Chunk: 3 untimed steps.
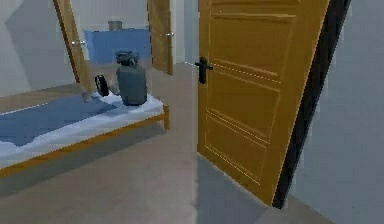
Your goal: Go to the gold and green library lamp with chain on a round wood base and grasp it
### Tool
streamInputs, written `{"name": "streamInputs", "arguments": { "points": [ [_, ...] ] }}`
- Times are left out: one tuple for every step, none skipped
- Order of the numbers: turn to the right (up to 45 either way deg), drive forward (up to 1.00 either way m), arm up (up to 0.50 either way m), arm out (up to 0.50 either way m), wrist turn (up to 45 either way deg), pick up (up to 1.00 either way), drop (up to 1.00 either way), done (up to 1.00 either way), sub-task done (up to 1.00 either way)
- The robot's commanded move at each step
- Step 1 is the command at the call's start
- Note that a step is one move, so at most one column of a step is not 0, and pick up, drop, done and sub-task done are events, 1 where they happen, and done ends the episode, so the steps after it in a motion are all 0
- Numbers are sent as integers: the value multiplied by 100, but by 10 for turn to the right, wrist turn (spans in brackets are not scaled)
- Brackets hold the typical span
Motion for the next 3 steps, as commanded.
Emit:
{"name": "streamInputs", "arguments": {
  "points": [
    [-120,0,0,0,0,0,0,0,0],
    [0,100,0,0,0,0,0,0,0],
    [-30,0,0,0,0,0,0,0,0]
  ]
}}
